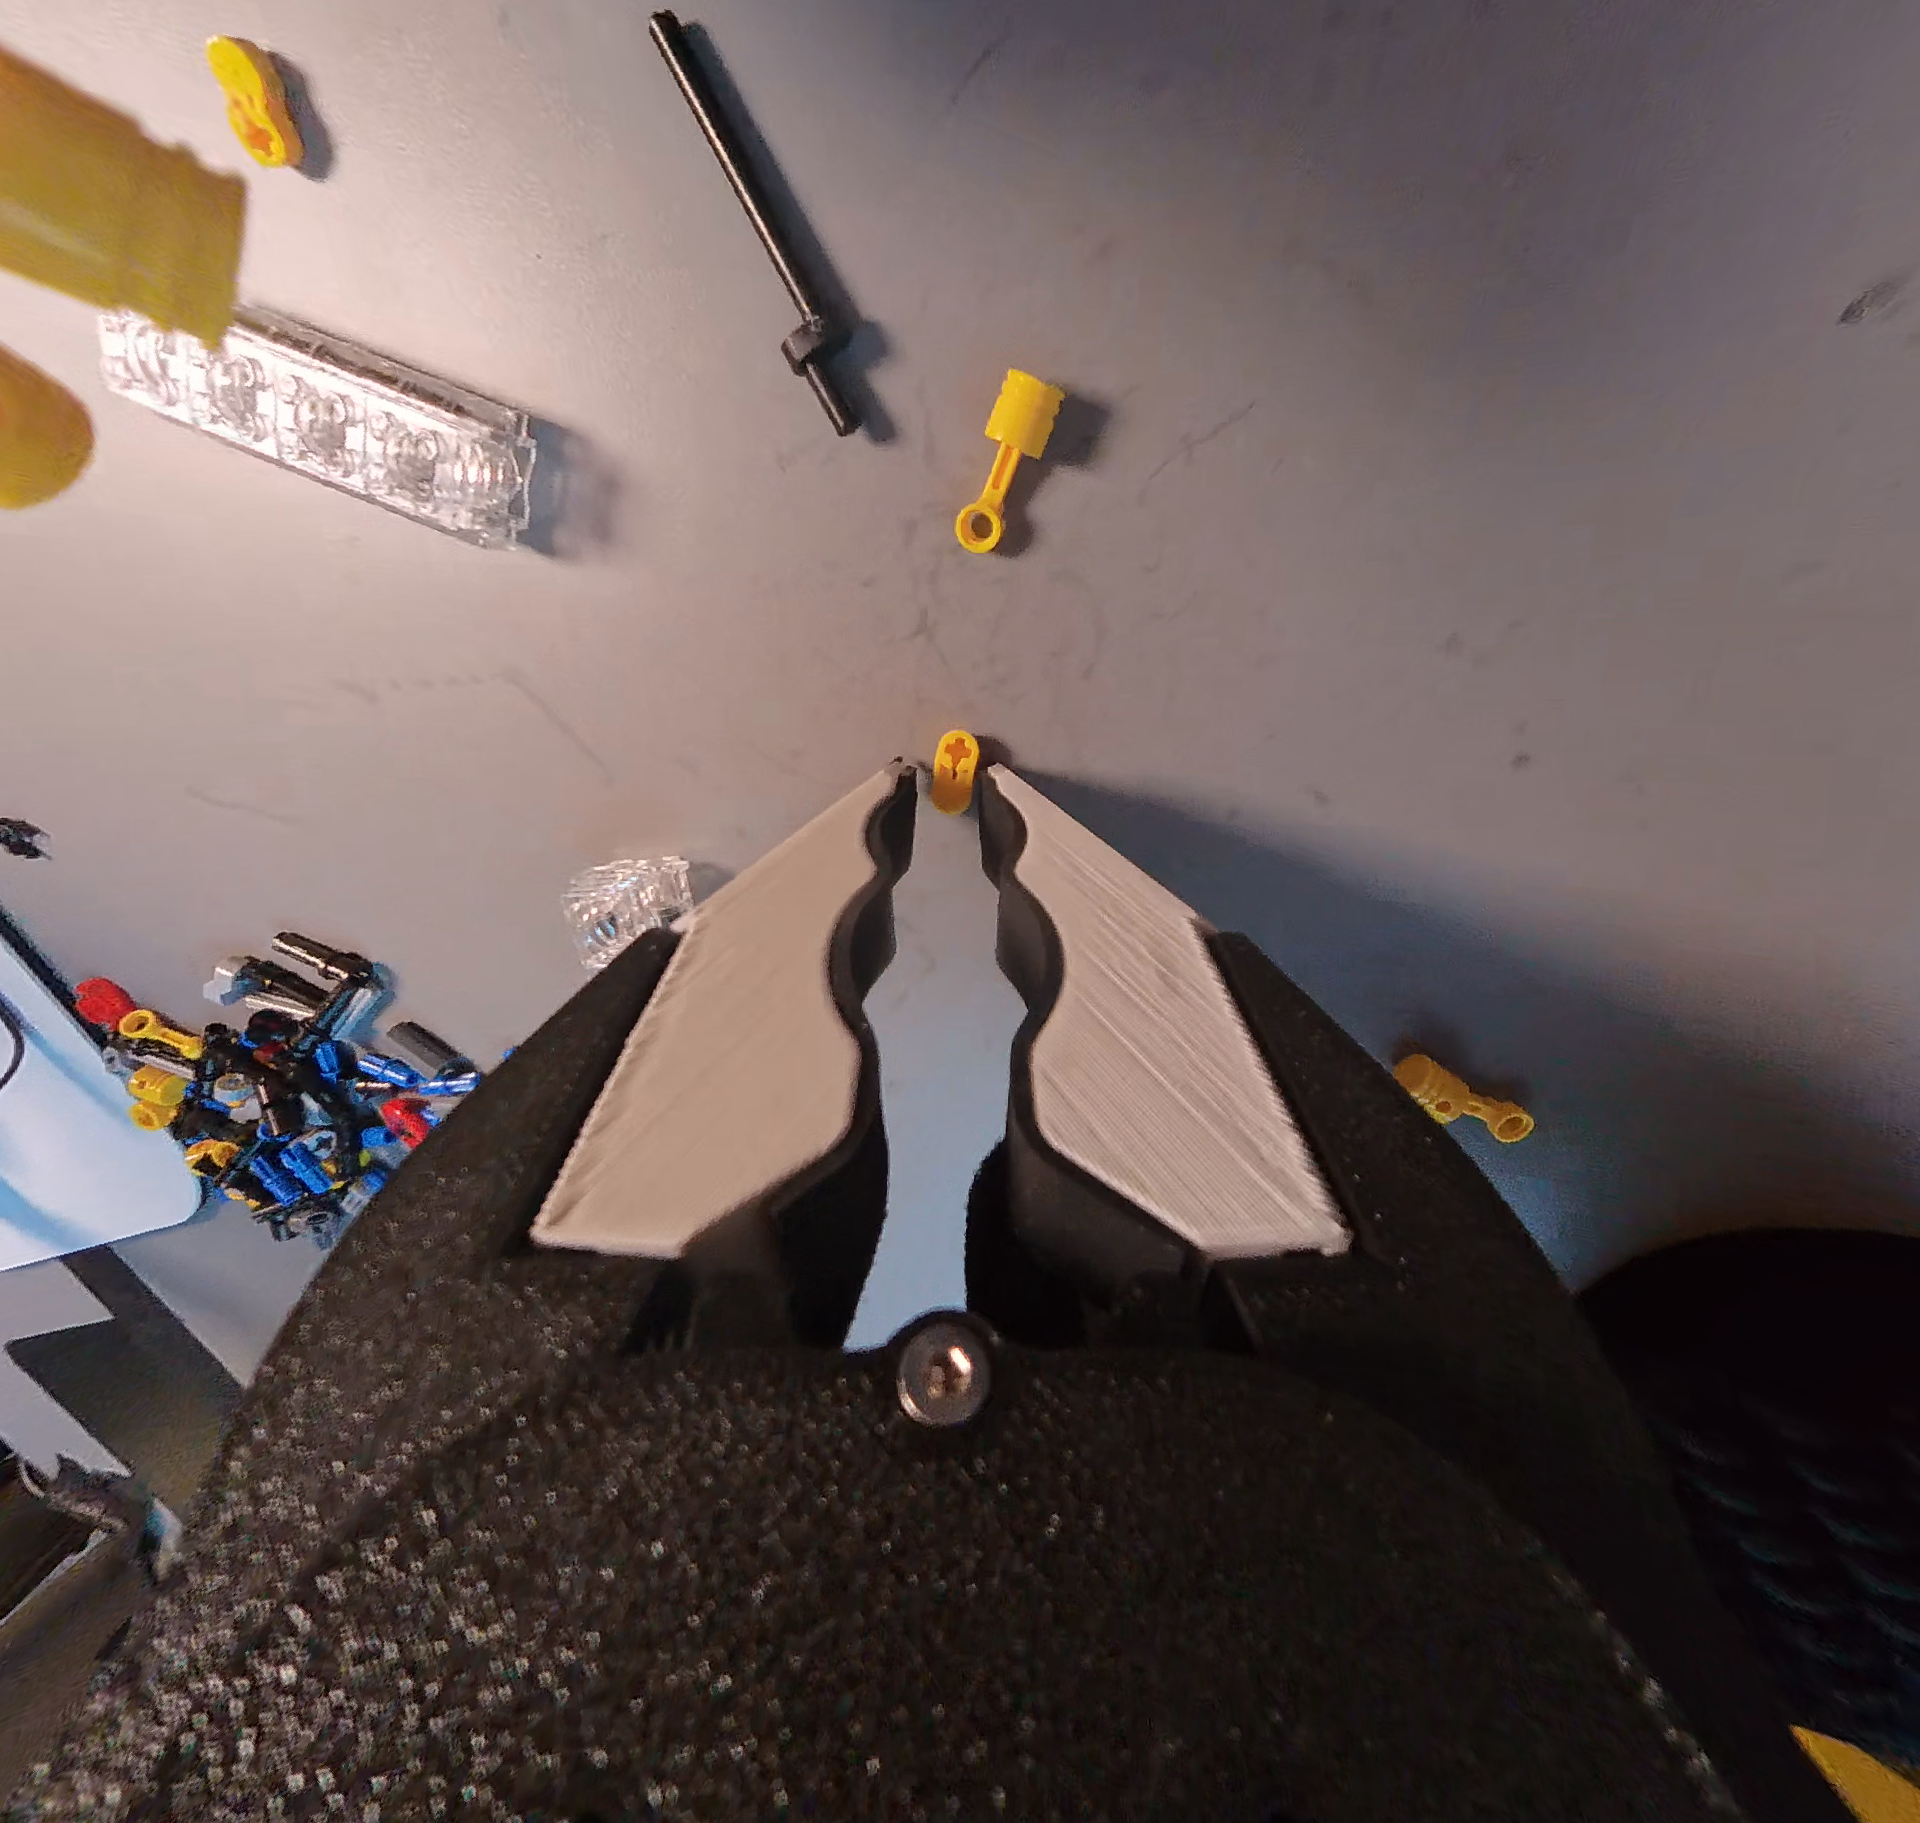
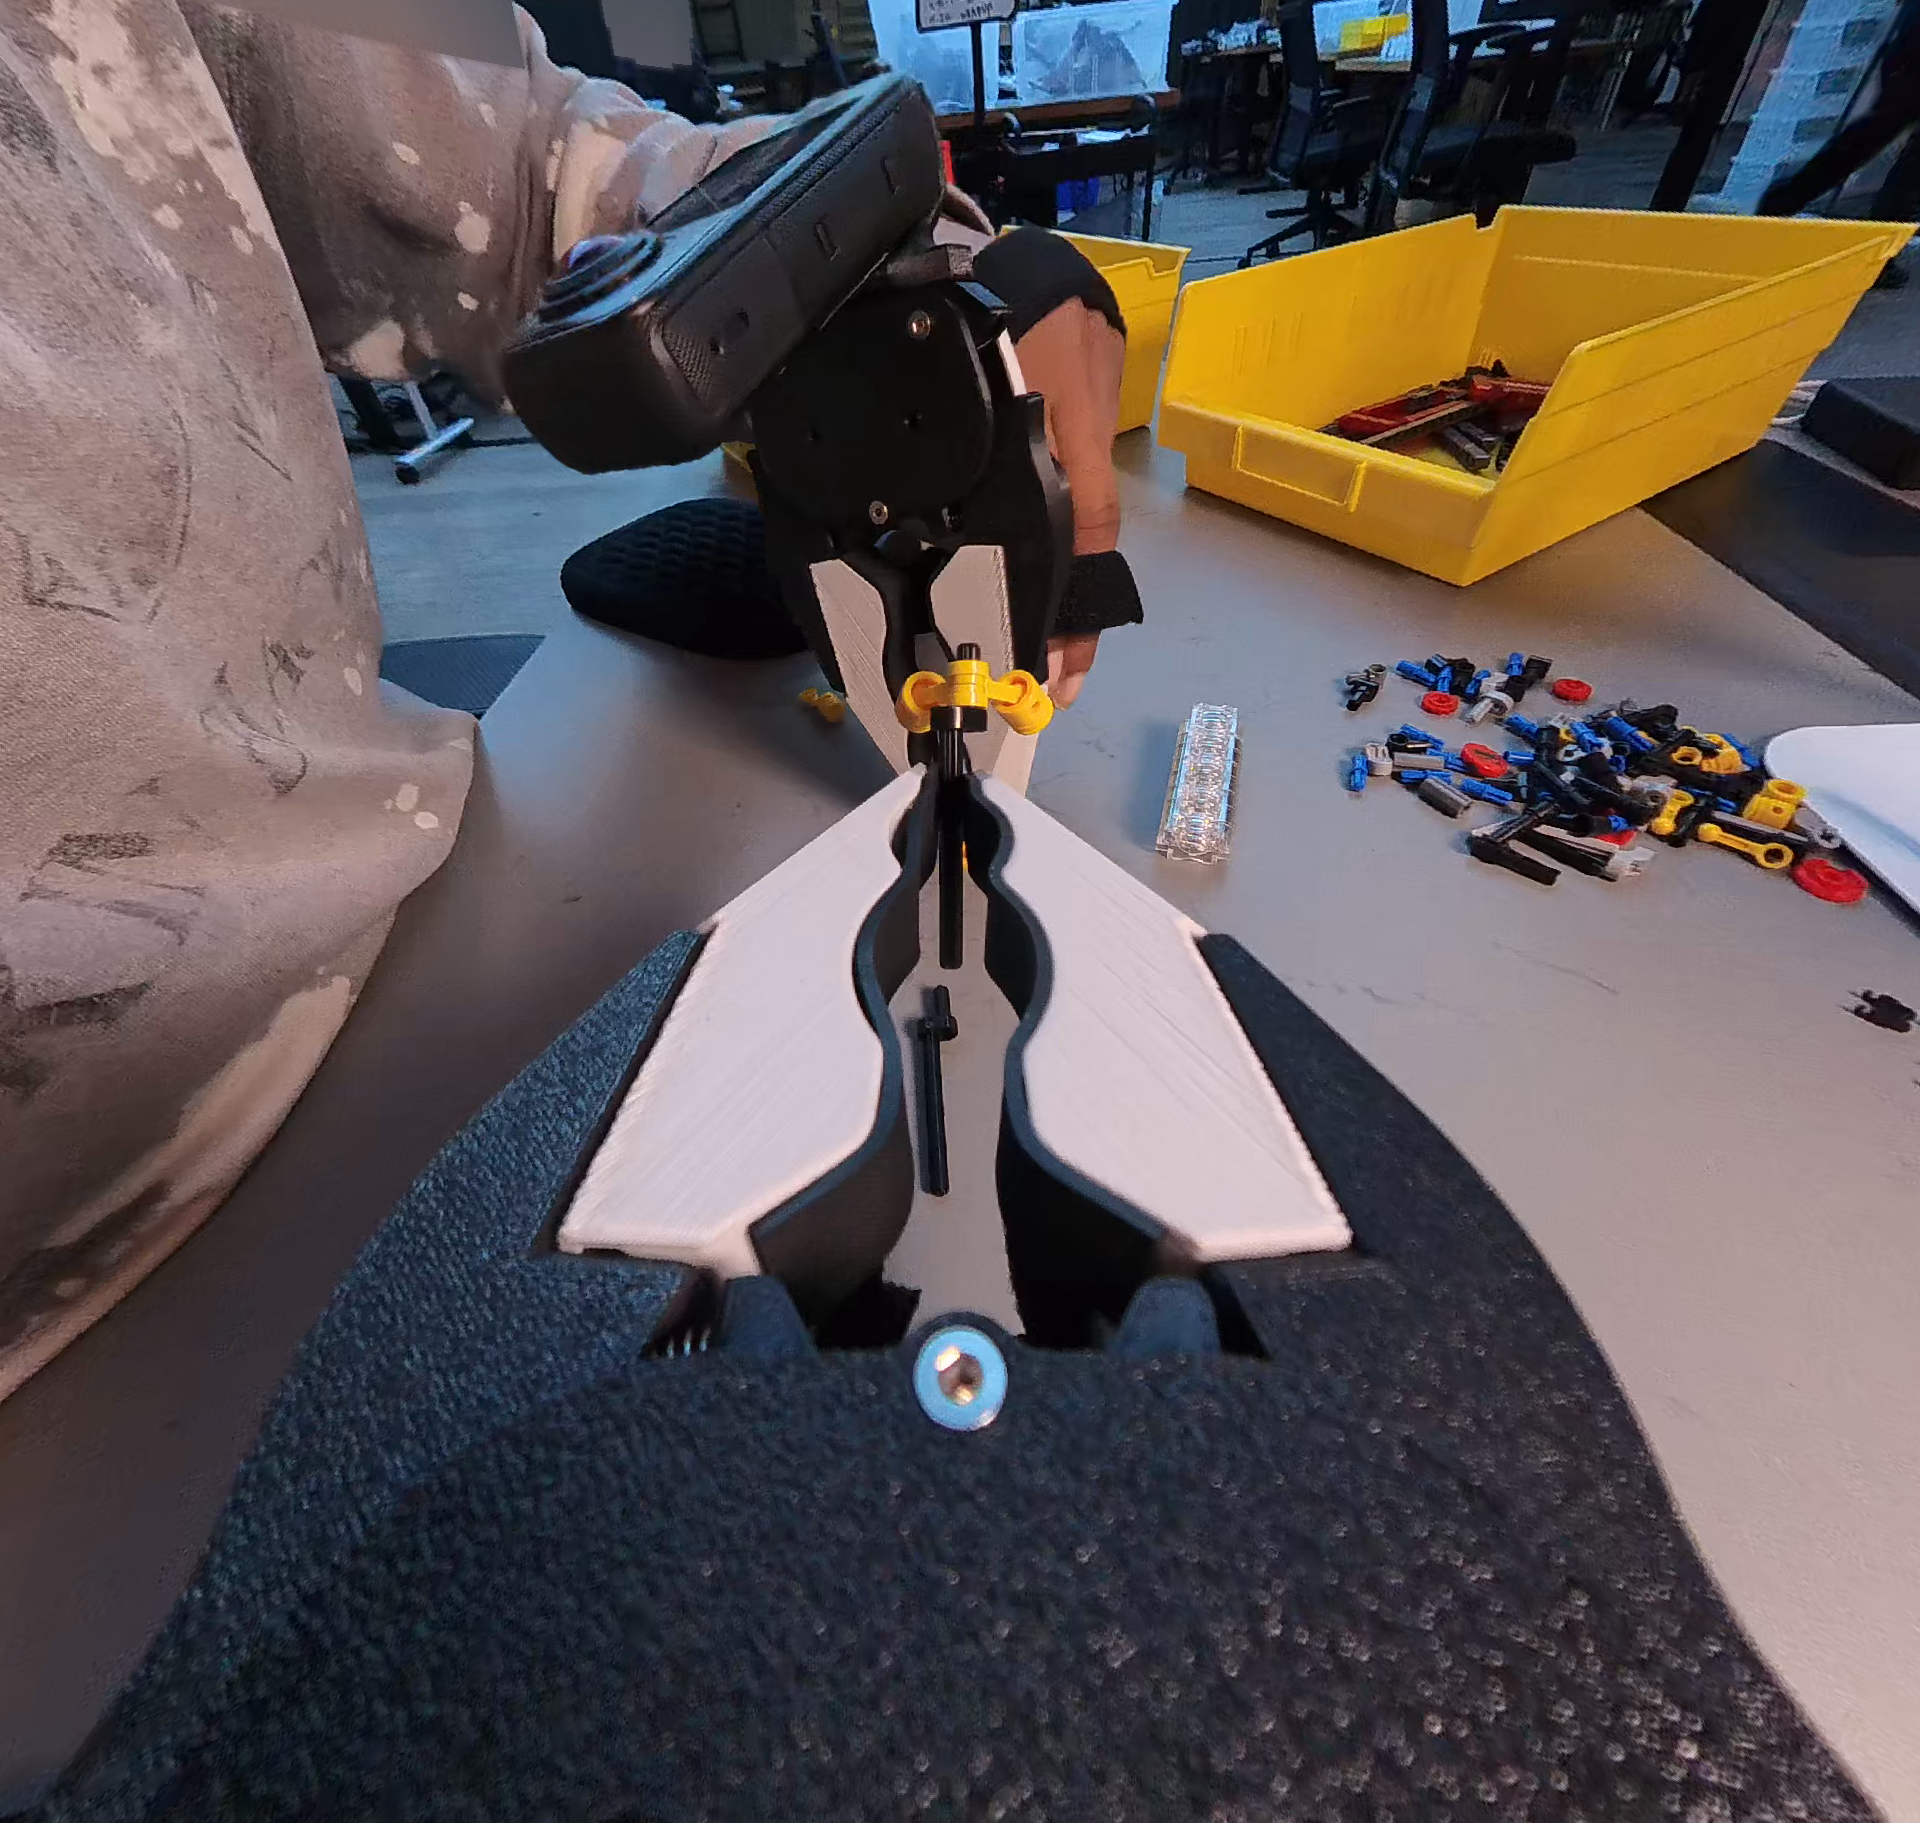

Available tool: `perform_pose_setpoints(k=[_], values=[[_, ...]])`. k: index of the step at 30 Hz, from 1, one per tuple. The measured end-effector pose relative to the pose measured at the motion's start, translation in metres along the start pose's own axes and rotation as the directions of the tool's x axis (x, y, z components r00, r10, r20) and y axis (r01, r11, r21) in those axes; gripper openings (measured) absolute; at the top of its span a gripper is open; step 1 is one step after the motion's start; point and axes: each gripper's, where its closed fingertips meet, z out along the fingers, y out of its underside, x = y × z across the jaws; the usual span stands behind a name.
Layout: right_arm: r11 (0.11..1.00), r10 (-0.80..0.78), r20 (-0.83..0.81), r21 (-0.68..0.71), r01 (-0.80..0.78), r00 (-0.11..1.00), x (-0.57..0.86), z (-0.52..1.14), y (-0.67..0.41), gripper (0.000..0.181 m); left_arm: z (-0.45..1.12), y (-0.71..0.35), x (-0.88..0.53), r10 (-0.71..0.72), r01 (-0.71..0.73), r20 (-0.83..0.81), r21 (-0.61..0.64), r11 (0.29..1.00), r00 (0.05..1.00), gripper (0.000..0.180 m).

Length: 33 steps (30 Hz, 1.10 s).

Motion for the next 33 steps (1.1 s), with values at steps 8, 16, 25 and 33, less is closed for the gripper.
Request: perform_pose_setpoints(k=[8,16,25,33], values=[[1.0,-0.008,-0.012,-0.009,0.008,1.0,0.001,0.0,0.001,0.003,-0.019,-0.02,-0.012,-0.323,0.318,-0.053,0.383,0.867,0.945,0.005],[0.999,0.015,-0.107,-0.045,-0.02,0.994,0.013,0.005,-0.001,0.003,-0.143,-0.033,-0.049,-0.37,0.518,-0.596,0.803,-0.296,0.712,0.004],[0.998,0.007,-0.159,-0.067,-0.018,0.987,0.006,0.013,-0.014,0.003,-0.149,-0.051,-0.052,-0.237,0.528,-0.642,0.748,-0.402,0.729,0.004],[0.996,0.007,-0.146,-0.086,-0.02,0.989,-0.001,0.017,-0.015,0.003,-0.127,-0.064,-0.053,-0.3,0.54,-0.605,0.795,-0.276,0.738,0.004]])
